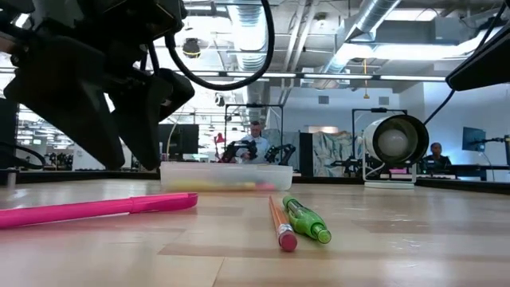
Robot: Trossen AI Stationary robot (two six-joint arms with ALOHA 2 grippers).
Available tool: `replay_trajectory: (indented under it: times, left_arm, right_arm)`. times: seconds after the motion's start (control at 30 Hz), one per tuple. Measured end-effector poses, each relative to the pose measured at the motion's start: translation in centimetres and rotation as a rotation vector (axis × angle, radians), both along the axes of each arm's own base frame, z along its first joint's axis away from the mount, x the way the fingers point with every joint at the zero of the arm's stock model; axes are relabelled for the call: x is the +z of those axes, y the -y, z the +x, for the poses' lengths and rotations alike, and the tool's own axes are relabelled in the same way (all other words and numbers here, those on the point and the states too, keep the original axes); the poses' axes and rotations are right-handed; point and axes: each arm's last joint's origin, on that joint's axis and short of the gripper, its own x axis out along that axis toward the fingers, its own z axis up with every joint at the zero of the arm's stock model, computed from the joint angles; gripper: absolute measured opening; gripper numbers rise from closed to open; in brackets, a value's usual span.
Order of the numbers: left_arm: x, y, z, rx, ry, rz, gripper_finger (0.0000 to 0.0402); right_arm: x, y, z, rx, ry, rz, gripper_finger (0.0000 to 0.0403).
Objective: Pick & place school supplies into a supply box
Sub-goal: Put the pink pen into the supply box
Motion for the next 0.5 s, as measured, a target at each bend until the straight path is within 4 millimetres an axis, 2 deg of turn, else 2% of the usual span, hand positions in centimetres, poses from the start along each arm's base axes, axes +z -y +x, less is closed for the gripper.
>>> replay_trajectory:
  times: [0.5]
  left_arm:
    - [-1.8,0.1,0.0,0.174,-0.088,-0.044,0.0156]
  right_arm:
    - [0.0,-0.1,0.1,0.009,0.0,0.005,0.0054]
